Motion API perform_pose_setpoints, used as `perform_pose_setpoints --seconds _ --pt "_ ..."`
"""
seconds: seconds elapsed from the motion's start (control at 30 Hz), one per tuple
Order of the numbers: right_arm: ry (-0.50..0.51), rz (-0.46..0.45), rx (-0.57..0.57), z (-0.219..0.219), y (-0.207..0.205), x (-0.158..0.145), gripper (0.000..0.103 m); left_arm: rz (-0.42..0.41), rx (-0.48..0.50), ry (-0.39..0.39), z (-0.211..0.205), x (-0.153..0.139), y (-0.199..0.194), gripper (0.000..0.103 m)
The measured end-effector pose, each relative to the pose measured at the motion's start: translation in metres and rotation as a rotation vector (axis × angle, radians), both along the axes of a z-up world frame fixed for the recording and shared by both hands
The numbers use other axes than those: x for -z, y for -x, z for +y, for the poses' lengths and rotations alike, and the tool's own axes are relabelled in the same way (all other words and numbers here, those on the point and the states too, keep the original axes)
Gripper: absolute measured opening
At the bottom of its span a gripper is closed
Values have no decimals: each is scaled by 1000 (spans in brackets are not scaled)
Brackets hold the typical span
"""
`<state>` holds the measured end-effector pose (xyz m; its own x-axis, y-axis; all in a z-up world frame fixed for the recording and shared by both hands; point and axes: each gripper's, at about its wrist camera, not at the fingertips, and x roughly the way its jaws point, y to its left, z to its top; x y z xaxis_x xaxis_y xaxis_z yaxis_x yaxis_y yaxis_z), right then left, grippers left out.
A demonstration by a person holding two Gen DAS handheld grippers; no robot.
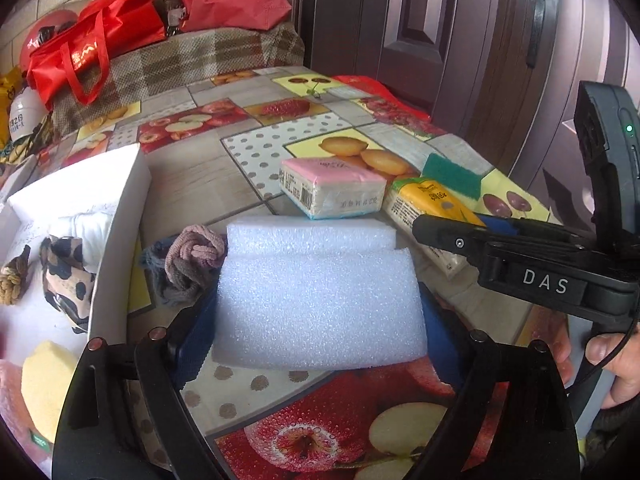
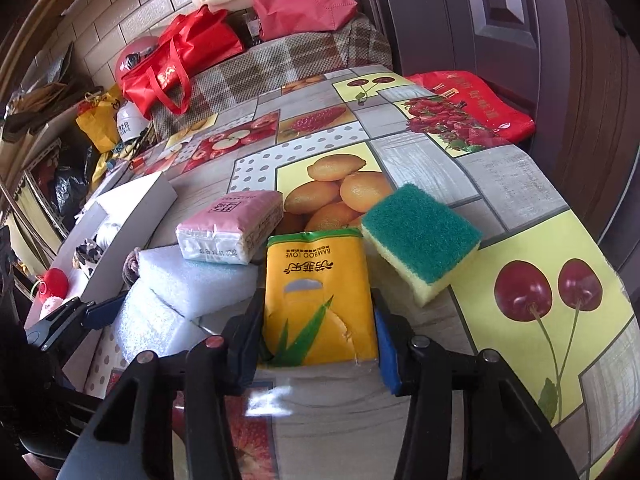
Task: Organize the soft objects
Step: 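Grasp the yellow tissue pack with the right gripper while the left gripper grasps a white foam block, then carry the tissue pack and foam block into the white box and release both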
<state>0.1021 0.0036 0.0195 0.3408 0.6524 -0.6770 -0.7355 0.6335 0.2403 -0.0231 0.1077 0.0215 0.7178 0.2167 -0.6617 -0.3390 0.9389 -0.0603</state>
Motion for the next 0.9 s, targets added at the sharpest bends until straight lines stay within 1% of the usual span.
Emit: perform_pose_setpoints --seconds 0.07,0.17,0.23,0.33,0.4,0.5,0.63,0.9 --pt "-60 -16 5 -11 7 -6 49 -61 -5 -57 -9 -9 13 91" --pt "-133 -88 29 -26 24 -17 49 -157 -27 -136 -20 -22 32 91" --pt "-184 -146 52 -36 36 -25 49 -215 -41 -166 -23 -27 44 91" --pt "-245 -245 76 -46 55 -36 49 -264 -58 -192 -21 -33 61 91" --pt "-260 -289 74 -45 66 -39 49 -279 -72 -205 -17 -34 73 91" --pt "-269 -295 61 -39 73 -40 49 -293 -93 -219 -10 -36 91 91" --pt "-254 -299 29 -23 82 -39 49 -302 -131 -225 6 -36 112 91" --pt "-206 -362 -75 7 112 -37 49 -305 -222 -208 47 -33 145 91"
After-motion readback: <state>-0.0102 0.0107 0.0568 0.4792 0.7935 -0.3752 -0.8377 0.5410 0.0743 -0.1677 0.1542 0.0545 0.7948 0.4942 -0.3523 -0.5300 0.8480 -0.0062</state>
